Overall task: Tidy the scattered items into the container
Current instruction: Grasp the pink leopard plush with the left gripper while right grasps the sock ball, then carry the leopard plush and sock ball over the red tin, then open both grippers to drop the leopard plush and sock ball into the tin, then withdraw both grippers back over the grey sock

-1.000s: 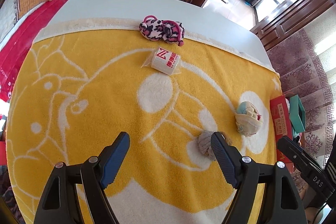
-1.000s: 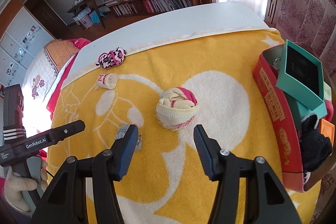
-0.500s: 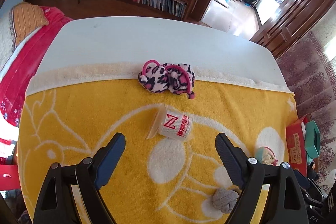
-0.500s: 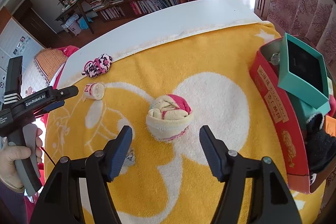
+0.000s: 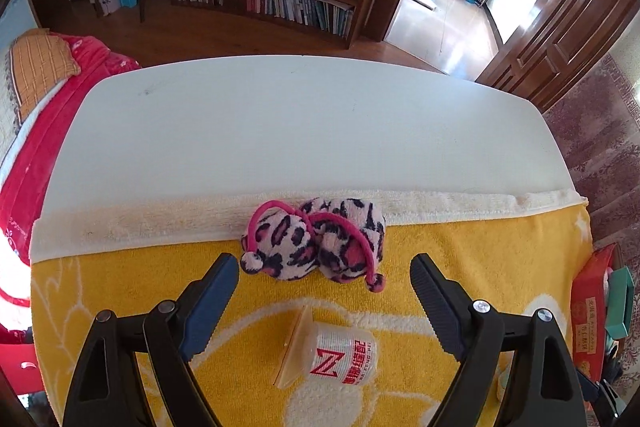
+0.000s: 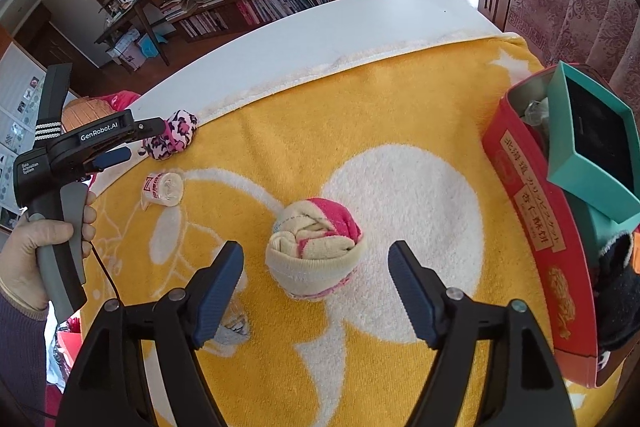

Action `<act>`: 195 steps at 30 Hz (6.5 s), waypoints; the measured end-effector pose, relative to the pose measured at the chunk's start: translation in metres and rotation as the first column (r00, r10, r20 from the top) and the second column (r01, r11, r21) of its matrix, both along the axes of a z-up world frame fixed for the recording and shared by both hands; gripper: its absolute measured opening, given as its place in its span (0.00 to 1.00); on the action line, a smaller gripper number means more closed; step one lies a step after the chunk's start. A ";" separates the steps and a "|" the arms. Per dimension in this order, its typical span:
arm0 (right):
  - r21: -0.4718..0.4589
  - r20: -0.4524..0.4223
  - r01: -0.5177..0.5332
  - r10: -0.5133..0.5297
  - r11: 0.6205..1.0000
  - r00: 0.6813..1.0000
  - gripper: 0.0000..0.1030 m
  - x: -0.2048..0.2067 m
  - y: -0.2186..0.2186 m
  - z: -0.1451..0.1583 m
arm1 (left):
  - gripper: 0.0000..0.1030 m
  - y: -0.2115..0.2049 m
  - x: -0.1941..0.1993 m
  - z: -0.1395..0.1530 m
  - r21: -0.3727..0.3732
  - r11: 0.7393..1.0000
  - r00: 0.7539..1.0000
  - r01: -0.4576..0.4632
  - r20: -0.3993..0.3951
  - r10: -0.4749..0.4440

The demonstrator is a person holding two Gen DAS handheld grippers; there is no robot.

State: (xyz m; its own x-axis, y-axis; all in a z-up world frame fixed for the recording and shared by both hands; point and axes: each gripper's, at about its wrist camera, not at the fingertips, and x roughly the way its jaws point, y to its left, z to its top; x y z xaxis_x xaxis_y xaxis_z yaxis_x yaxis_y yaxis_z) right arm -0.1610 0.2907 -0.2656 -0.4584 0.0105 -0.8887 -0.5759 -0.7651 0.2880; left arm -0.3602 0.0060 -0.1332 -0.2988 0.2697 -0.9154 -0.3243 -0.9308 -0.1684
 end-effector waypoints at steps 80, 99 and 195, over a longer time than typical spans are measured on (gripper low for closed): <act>0.124 -0.126 0.090 -0.074 0.988 0.989 0.64 0.152 0.081 0.077 | 0.67 0.140 0.148 0.077 0.105 0.974 0.979 0.202 -0.042 -0.198; 0.181 -0.154 0.186 -0.158 0.966 0.975 0.64 0.124 0.220 0.076 | 0.67 0.193 0.213 0.090 0.126 0.962 0.970 0.244 -0.033 -0.242; 0.036 -0.202 0.257 -0.245 0.966 0.948 0.76 0.221 0.213 0.078 | 0.96 0.233 0.292 0.080 0.161 0.927 0.937 0.338 0.032 -0.347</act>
State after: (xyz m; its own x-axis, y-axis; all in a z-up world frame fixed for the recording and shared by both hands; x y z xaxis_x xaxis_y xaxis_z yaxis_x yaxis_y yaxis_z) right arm 0.0605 0.5038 -0.1873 -0.5977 0.1989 -0.7767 -0.6893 -0.6223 0.3710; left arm -0.0682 0.2389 -0.0534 -0.1110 0.4823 -0.8690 -0.6038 -0.7272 -0.3265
